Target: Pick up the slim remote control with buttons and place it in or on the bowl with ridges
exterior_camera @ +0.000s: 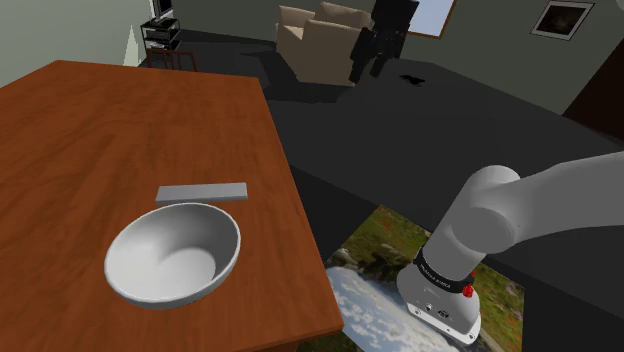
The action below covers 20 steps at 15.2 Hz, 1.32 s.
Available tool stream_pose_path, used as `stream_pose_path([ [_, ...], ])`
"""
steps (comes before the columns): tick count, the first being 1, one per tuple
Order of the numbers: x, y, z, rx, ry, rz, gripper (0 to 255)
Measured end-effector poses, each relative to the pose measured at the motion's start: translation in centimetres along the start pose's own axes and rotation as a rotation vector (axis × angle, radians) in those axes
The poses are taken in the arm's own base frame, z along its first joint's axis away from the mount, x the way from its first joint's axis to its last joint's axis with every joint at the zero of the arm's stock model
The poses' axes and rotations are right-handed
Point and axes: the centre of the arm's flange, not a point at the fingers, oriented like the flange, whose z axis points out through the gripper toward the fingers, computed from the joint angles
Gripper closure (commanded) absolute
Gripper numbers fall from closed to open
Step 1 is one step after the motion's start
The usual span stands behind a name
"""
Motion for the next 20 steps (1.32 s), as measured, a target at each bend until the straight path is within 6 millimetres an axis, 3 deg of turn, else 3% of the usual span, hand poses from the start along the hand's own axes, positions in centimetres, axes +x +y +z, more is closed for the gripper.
stream_pose_path([
  [4, 1.7, -1.0, 1.7, 0.007, -0.010, -0.046, 0],
  [11, 6.9, -5.4, 7.3, 0.031, -0.044, -0.196, 0],
  [20, 13.0, -12.9, 15.3, 0.062, -0.086, -0.393, 0],
])
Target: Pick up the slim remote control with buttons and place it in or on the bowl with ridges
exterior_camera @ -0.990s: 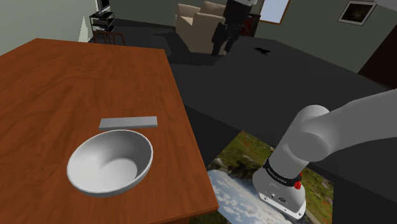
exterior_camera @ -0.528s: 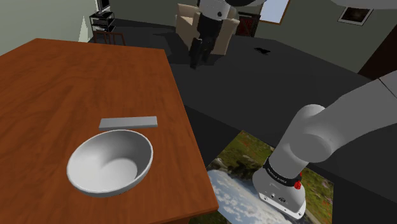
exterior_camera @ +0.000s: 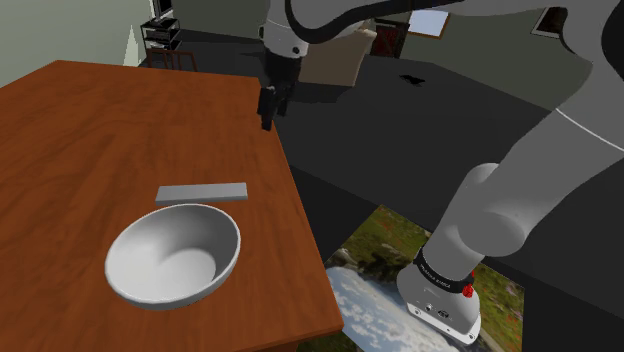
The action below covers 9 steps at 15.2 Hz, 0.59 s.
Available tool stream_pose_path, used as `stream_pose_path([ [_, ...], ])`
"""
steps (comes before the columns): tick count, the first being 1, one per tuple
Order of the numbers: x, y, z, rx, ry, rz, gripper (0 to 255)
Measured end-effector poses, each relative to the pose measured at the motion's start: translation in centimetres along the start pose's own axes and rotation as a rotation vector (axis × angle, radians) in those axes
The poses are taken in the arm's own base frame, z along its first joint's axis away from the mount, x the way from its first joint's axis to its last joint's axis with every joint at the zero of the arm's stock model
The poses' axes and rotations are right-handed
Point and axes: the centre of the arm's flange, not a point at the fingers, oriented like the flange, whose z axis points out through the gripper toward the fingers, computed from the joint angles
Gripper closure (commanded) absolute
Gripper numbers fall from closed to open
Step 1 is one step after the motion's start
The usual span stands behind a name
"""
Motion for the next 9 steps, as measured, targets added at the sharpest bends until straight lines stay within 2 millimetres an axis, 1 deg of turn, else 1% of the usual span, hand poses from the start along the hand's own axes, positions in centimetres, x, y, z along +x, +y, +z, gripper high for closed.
stream_pose_path([
  [1, 0.8, -0.4, 0.8, 0.003, -0.005, -0.022, 0],
  [2, 2.0, -1.0, 1.9, 0.007, -0.009, -0.044, 0],
  [4, 3.3, -2.2, 3.6, 0.014, -0.019, -0.088, 0],
  [5, 4.3, -2.6, 4.3, 0.017, -0.024, -0.110, 0],
  [8, 6.7, -5.0, 6.9, 0.028, -0.039, -0.176, 0],
  [9, 7.3, -5.5, 8.0, 0.031, -0.044, -0.198, 0],
])
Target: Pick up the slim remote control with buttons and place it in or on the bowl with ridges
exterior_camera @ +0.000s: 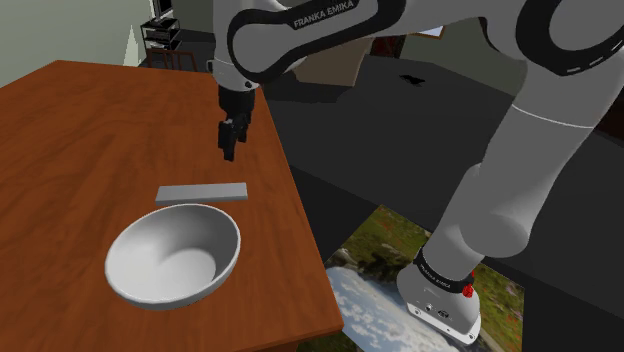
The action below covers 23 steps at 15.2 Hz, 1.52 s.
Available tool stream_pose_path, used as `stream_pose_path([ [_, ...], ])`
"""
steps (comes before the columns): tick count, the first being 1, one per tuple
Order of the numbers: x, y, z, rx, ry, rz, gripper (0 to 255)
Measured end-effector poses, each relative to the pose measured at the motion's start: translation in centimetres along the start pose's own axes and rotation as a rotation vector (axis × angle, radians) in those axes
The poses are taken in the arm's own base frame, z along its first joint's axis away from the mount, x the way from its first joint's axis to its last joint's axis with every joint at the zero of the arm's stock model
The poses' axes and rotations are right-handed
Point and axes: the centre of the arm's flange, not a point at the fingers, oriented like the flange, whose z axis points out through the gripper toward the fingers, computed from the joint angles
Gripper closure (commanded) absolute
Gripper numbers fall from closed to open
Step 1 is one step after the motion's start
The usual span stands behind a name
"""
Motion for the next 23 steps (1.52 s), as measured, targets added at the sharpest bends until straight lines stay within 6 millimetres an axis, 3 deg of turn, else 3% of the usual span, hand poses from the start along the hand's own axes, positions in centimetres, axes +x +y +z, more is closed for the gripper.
stream_pose_path([
  [7, 6.3, -4.7, 5.7, 0.025, -0.033, -0.153, 0],
  [9, 7.0, -5.4, 7.0, 0.029, -0.039, -0.179, 0],
  [16, 7.0, -5.7, 10.6, 0.031, -0.041, -0.187, 0],
  [22, 7.0, -5.8, 11.1, 0.030, -0.040, -0.187, 0],
  [23, 7.0, -5.8, 11.1, 0.030, -0.040, -0.187, 255],
])
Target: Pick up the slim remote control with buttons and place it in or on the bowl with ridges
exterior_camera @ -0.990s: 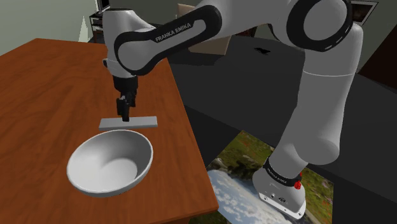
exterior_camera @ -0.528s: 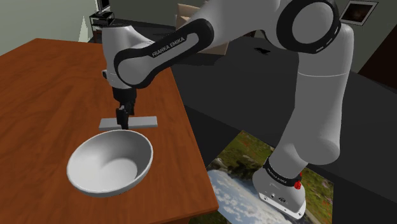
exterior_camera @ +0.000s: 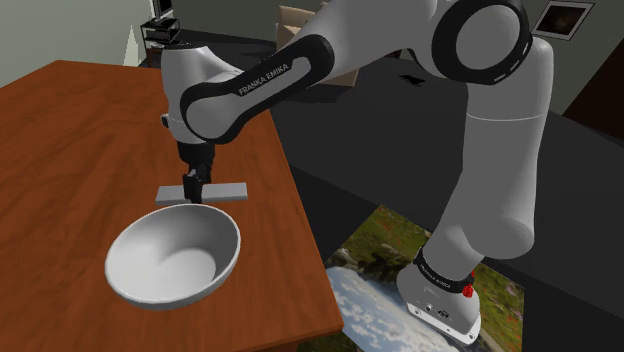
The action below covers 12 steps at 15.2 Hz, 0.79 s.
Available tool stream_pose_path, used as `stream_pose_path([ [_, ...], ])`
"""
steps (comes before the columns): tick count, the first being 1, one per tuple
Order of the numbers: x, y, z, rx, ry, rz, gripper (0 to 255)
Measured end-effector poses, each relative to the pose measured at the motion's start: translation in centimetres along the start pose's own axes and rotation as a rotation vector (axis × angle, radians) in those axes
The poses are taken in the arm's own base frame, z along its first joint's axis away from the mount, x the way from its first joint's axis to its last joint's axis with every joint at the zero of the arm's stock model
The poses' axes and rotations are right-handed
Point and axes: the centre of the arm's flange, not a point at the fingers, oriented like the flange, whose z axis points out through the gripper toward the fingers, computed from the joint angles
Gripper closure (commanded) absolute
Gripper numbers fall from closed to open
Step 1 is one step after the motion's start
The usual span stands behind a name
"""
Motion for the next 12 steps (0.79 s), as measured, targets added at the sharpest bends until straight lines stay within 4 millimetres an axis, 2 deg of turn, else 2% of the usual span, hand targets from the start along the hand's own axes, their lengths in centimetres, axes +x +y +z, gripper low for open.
stream_pose_path([
  [10, 0.06, -0.02, -0.09, -0.001, 0.002, -0.001, 255],
  [12, 0.03, 0.00, -0.62, 0.000, 0.000, 0.000, 255],
])
